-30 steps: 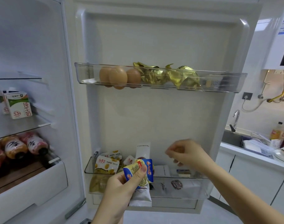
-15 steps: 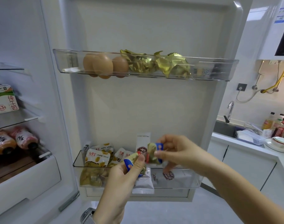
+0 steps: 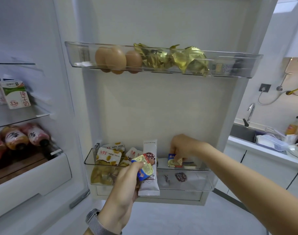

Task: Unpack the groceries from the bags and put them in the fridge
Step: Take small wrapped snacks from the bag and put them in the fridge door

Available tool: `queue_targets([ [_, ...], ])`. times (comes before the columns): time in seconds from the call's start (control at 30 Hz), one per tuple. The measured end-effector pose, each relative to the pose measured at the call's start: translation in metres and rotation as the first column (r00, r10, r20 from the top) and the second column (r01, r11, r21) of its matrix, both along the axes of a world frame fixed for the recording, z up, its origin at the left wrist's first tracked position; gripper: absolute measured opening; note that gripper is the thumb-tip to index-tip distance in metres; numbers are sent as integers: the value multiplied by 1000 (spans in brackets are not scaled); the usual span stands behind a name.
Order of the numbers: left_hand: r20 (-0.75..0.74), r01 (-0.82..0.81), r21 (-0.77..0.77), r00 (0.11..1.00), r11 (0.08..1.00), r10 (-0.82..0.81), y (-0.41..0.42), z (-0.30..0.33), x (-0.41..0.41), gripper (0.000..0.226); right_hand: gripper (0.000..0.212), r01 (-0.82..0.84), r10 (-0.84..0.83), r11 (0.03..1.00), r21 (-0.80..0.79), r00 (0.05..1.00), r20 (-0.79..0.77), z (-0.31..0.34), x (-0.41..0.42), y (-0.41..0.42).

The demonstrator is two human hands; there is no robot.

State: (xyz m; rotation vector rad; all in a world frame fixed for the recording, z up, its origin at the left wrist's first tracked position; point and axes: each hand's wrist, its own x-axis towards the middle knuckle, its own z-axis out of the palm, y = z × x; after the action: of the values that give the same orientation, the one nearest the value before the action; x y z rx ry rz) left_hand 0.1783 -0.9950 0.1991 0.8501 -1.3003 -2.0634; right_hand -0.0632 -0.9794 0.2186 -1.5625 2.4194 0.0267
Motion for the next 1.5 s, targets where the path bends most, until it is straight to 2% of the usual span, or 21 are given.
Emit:
queue_targets([
  [0.07, 10, -4, -4, 1000, 1000, 4, -1, 1, 2, 25, 4, -6, 7, 1000, 18, 999, -46, -6, 3, -2],
  [0.17, -6, -11, 7, 1000, 1000, 11, -3, 2, 3, 22, 20, -10, 11, 1000, 10, 989, -148, -10, 4, -1],
  [0.37, -7, 14, 31, 1000, 999, -14, -4, 3, 4, 22, 8, 31, -16, 998, 52, 962, -273, -14, -2, 4],
  [0.5, -9, 35, 29, 999, 999, -35, -4, 3, 2, 22, 39, 93, -78, 995, 28, 934, -348, -19, 3, 8],
  [0.6, -28, 46, 24, 999, 999, -46, -3, 4, 1, 22, 19, 121, -144, 989, -88, 929, -340, -8, 12, 17],
  [0.67, -56, 70, 16, 996, 997, -69, 0, 4, 2, 22, 28, 153, -223, 932, -329, 957, -185, 8, 20, 28],
  [0.7, -75, 80, 14, 994, 997, -79, 1, 4, 2, 21, 30, 219, -235, 838, -499, 972, 31, 18, 29, 37],
  [0.73, -89, 85, 7, 992, 996, -84, 3, 5, 2, 21, 27, 327, -159, 718, -615, 937, 312, 27, 40, 47],
  [0.77, -102, 85, -8, 991, 996, -86, 4, 5, 1, 21, 22, 431, -36, 656, -620, 838, 544, 35, 54, 57],
  [0.8, -108, 83, -35, 990, 996, -87, 5, 4, 1, 22, 17, 465, 64, 686, -559, 727, 683, 40, 69, 67],
  [0.83, -107, 85, -72, 990, 994, -92, 7, 5, 0, 26, 13, 405, 117, 766, -499, 675, 729, 41, 84, 75],
  [0.9, -95, 89, -150, 990, 985, -104, 13, 7, -3, 39, 18, 227, 149, 858, -460, 747, 647, 35, 104, 82],
  [0.97, -109, 102, -193, 986, 976, -125, 18, 10, -6, 46, 22, 224, 145, 811, -540, 818, 557, 27, 110, 80],
  [1.0, -112, 111, -200, 984, 973, -136, 21, 10, -8, 46, 22, 268, 138, 774, -574, 813, 566, 24, 108, 78],
  [1.13, -89, 151, -237, 980, 960, -176, 27, 10, -13, 48, 17, 312, 155, 772, -553, 752, 641, 17, 104, 77],
  [1.2, -83, 167, -219, 978, 961, -189, 28, 10, -11, 51, 9, 349, 172, 773, -530, 689, 704, 25, 99, 80],
  [1.27, -79, 163, -240, 979, 957, -186, 27, 9, -8, 43, 5, 379, 149, 763, -524, 686, 712, 39, 82, 84],
  [1.37, -19, 82, -274, 996, 958, -91, 20, 4, -5, 19, 8, 316, -82, 844, -433, 874, 479, 54, 37, 83],
  [1.4, -10, 60, -269, 998, 961, -65, 17, 1, -5, 24, 9, 300, -163, 893, -335, 911, 379, 52, 23, 79],
  [1.43, 3, 40, -248, 999, 968, -41, 15, -1, -4, 30, 11, 302, -231, 929, -214, 925, 301, 46, 13, 73],
  [1.5, 25, 7, -218, 1000, 976, -2, 14, -2, -2, 34, 18, 355, -352, 935, 25, 912, 212, 28, 2, 59],
])
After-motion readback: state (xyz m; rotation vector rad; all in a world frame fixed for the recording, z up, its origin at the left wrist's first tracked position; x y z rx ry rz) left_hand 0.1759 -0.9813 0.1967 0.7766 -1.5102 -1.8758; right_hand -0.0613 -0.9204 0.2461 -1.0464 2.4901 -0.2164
